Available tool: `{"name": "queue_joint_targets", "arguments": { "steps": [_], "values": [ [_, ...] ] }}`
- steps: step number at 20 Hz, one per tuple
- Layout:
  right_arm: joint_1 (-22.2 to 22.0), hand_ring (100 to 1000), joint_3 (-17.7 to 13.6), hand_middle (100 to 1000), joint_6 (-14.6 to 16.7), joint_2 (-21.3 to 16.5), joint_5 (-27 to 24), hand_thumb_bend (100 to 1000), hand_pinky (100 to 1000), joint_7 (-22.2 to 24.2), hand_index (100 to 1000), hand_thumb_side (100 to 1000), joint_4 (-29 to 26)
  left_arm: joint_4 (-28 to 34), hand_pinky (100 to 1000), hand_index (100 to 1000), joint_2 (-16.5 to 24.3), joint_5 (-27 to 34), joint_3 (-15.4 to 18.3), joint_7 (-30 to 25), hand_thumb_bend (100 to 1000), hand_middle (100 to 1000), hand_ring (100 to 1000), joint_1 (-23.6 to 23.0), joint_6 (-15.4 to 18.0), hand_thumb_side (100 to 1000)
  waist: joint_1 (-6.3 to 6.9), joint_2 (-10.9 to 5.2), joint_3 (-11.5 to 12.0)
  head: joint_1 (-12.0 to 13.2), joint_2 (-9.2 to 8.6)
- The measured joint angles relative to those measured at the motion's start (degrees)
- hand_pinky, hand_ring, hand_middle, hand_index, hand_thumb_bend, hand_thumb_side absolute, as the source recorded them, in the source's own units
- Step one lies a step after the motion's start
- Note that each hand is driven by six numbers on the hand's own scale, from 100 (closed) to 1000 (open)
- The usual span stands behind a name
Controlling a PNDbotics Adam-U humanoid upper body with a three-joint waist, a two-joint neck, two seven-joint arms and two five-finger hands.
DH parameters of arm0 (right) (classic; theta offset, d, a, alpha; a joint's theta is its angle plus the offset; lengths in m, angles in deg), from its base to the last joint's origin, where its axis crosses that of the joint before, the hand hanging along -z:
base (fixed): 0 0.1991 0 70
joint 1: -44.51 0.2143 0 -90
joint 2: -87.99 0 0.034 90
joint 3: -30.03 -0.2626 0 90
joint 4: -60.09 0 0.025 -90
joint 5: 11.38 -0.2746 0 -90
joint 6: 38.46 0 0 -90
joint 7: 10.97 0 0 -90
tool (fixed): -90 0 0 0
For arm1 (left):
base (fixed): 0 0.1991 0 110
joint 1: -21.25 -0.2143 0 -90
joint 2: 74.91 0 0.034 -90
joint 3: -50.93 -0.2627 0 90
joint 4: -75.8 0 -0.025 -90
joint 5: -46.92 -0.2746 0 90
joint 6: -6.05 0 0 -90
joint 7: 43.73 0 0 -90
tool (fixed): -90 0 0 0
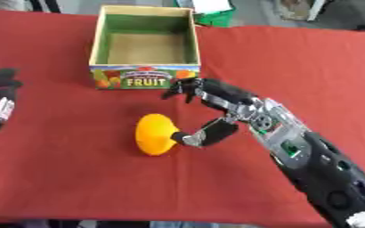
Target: Pick up objects on the table and place them in the box.
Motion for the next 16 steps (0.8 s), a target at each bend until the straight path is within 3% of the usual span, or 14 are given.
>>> {"name": "queue_joint_targets", "arguments": {
  "steps": [7, 12, 13, 16],
  "values": [
    [0.5, 889, 0.2, 819, 1.9, 1.6, 4.9, 376, 704, -0.2, 881, 314, 2.3, 0.0, 912, 725, 0.0, 0.0, -0.1, -0.1, 100, 877, 971, 0.0, 0.1, 553, 0.06, 0.0, 0.1, -0.1, 0.0],
    [0.9, 870, 0.8, 785, 3.6, 3.1, 7.9, 347, 695, 0.2, 848, 255, 4.0, 0.0, 913, 725, 0.0, 0.0, -0.3, -0.2, 100, 878, 971, 0.0, 0.0, 554, 0.19, 0.0, 0.3, -0.5, 0.0],
    [1.0, 865, 0.8, 769, 3.9, 3.5, 8.5, 341, 693, 0.3, 836, 249, 4.4, 0.0, 913, 725, 0.0, 0.0, -0.3, -0.3, 100, 878, 971, 0.0, 0.0, 554, 0.25, 0.0, 0.3, -0.5, 0.0],
    [1.0, 820, 1.1, 617, 4.6, 4.1, 10.0, 239, 666, 0.0, 707, 107, 5.5, 0.0, 913, 725, -0.1, 0.0, -0.4, -0.4, 100, 878, 971, 0.0, 0.1, 555, 0.33, 0.0, 0.3, -0.6, 0.0]
  ]
}}
